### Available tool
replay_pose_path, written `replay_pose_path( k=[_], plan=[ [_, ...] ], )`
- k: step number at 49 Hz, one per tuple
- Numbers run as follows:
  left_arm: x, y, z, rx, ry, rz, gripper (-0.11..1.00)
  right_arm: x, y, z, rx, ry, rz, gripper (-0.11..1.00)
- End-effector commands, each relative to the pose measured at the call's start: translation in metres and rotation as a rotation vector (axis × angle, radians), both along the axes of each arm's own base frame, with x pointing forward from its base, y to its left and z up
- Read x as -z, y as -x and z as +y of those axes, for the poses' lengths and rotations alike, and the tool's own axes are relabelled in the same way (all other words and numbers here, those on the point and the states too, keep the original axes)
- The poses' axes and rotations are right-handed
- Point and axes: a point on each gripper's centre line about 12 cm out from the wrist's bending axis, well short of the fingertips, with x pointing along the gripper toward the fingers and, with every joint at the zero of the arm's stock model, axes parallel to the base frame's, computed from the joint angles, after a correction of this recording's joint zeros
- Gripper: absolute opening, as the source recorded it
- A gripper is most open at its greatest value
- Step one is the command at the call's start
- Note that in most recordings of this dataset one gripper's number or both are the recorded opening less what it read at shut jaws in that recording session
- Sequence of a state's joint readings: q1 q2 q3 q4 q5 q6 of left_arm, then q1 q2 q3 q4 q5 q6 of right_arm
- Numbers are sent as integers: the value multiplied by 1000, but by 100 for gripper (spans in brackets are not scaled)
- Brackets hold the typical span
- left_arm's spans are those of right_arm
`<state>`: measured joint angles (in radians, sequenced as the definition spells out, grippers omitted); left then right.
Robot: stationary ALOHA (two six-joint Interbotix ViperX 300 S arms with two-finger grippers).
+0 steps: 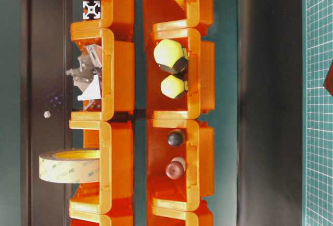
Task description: Pick scraper from container rack with left arm.
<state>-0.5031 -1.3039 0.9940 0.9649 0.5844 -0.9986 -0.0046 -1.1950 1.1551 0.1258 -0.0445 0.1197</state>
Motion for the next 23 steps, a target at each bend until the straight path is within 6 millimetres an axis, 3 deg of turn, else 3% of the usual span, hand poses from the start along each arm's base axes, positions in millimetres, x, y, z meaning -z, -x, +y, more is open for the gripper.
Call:
replay_pose_path(
  k=[1, 11, 23],
  plan=[
    [-1, -3, -2, 1, -7, 6, 84, -5, 3, 1, -8, 2, 24, 0],
    [7, -7, -5, 10, -30, 26, 84, 3, 8, 2, -20, -2, 103, 0],
    [16, -13, -13, 49, -43, 39, 84, -11, 5, 0, -3, 43, -25, 0]
  ],
)
